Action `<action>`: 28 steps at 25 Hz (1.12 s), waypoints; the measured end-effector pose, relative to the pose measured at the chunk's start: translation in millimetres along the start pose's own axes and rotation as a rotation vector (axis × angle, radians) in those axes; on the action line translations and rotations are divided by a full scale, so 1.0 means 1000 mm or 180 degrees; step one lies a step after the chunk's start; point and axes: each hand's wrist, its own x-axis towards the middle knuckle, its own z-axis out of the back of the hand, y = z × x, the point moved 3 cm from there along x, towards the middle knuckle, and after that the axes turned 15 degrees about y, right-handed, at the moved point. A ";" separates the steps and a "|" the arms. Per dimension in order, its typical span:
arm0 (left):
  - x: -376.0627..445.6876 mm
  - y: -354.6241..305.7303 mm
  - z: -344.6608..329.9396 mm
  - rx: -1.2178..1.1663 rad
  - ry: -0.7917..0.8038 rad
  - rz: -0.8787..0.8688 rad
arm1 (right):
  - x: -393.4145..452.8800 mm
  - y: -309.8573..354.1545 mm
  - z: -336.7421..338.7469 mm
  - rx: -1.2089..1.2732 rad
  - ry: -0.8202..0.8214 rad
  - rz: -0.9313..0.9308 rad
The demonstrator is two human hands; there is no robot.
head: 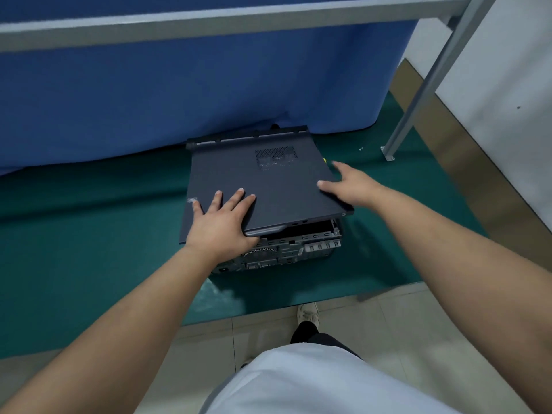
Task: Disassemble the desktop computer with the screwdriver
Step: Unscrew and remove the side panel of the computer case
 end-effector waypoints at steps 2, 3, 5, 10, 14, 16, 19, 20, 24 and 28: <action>-0.002 -0.002 0.006 -0.0017 0.0044 -0.0005 | 0.004 -0.013 -0.004 0.1850 0.0422 -0.0321; -0.002 -0.003 0.009 -0.0034 0.0057 -0.0010 | 0.005 -0.015 -0.010 0.2485 0.0561 -0.0334; -0.004 -0.004 0.015 -0.0068 0.0091 -0.0059 | 0.003 -0.015 -0.018 0.3126 0.0641 -0.0239; -0.012 -0.008 0.032 -0.0640 0.0470 -0.0345 | -0.020 0.002 -0.016 0.3746 0.0676 0.0342; -0.011 -0.030 0.059 -0.1749 0.0863 -0.0651 | -0.046 0.032 -0.013 0.3606 0.0600 0.0725; -0.008 -0.048 0.080 -0.2415 0.0627 -0.0713 | -0.065 0.052 -0.015 0.3446 0.0510 0.0850; -0.015 -0.075 0.115 -0.3279 0.0278 -0.0573 | -0.098 0.085 -0.018 0.3049 0.0315 0.1084; -0.021 -0.082 0.128 -0.3464 0.0239 -0.0504 | -0.110 0.095 -0.020 0.2881 0.0244 0.1142; -0.051 -0.095 0.177 -0.3739 0.0173 -0.0288 | -0.155 0.133 -0.034 0.2302 0.0180 0.1371; -0.076 -0.100 0.209 -0.3495 -0.0103 -0.0263 | -0.187 0.159 -0.042 0.1771 0.0043 0.1510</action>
